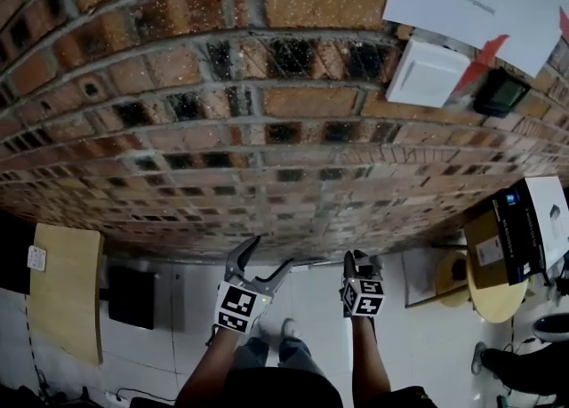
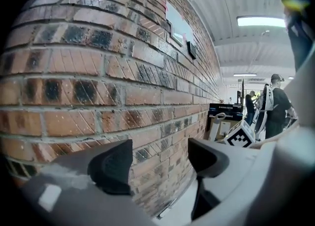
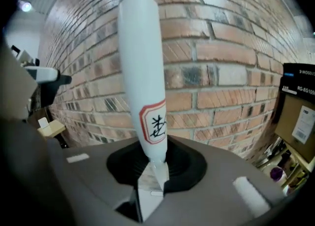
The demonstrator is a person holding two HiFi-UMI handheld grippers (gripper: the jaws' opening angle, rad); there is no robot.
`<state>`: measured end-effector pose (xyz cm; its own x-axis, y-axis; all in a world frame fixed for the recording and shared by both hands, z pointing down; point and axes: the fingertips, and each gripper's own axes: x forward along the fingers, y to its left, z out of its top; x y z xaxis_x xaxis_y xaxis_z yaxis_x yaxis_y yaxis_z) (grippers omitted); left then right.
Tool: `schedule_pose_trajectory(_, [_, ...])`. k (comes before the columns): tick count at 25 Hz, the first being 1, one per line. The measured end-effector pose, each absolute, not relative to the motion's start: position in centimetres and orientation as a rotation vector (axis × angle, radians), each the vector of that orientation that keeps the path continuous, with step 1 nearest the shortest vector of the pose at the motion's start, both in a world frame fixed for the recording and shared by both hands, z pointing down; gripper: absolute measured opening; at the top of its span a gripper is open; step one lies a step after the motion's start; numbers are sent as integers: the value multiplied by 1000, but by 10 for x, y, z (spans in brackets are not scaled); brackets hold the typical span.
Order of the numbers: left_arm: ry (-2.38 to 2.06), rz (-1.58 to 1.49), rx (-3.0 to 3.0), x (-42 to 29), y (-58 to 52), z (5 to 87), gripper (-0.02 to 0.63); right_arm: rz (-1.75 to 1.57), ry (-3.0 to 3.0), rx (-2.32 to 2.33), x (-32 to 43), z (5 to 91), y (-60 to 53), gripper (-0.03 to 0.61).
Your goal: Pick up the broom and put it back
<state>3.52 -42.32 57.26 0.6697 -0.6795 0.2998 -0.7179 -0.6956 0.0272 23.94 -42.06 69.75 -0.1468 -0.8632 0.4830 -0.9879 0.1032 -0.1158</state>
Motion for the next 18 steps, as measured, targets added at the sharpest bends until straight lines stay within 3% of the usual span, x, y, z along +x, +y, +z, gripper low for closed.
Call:
schedule_pose_trajectory(9, [-1400, 163, 2689, -20, -436, 483, 354, 301, -2245, 1974, 184, 516, -413, 72])
schedule_pose_trajectory(18, [-1692, -28, 2694, -67, -426, 389, 354, 34, -2402, 2025, 137, 392, -408, 69])
